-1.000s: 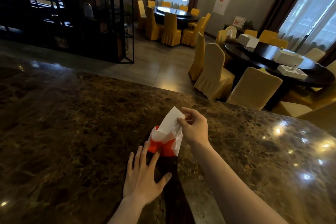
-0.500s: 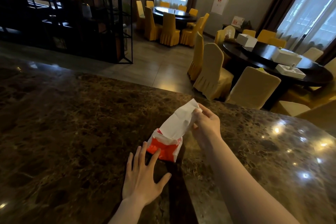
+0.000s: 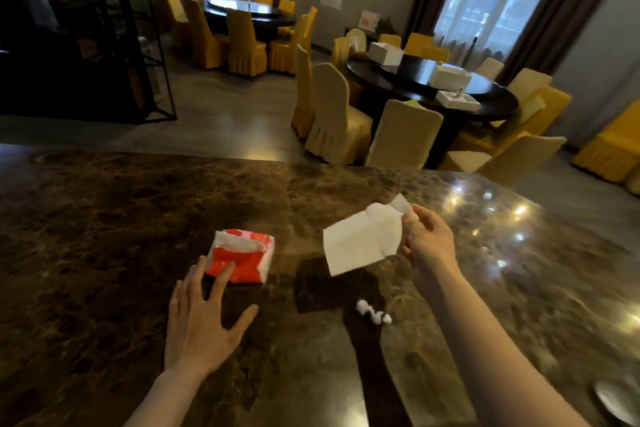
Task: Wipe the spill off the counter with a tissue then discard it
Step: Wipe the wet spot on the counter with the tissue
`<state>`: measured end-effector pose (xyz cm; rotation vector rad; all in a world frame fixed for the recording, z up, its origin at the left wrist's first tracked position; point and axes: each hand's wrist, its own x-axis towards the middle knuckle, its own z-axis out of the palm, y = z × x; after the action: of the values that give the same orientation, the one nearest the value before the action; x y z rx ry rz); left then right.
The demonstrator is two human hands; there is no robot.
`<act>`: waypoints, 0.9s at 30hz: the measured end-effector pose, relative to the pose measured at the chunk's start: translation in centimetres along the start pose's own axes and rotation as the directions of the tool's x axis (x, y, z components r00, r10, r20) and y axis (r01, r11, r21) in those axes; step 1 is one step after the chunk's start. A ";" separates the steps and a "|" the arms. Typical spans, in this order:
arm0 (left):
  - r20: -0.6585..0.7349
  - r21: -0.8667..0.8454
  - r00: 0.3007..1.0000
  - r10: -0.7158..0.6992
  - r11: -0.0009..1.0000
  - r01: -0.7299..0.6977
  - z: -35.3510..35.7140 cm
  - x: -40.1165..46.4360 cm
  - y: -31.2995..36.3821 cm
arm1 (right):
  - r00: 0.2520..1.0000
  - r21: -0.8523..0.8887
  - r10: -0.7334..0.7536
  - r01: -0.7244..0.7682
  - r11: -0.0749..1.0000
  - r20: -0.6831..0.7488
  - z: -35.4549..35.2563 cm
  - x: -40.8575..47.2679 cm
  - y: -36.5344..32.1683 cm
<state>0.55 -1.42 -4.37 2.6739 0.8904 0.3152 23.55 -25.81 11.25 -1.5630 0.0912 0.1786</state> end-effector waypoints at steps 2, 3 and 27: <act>-0.044 0.027 0.994 0.100 0.995 -0.099 -0.3 -0.5 1.5 | 0.996 -0.063 -0.048 0.043 0.997 -0.078 -3.4 0.0 0.4; -0.049 0.018 0.988 0.145 0.989 -0.144 -0.4 -0.7 2.6 | 0.990 -0.122 -0.090 0.076 0.990 -0.112 -4.9 0.0 0.8; 0.269 0.151 0.944 0.189 0.960 -0.236 3.1 -2.4 8.4 | 0.743 -0.730 -0.027 0.664 0.165 0.669 -5.2 -5.8 14.5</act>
<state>4.18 -9.93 -4.53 2.8991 0.5775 -0.0660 15.70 -31.37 -2.07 -2.6825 -1.1024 0.2892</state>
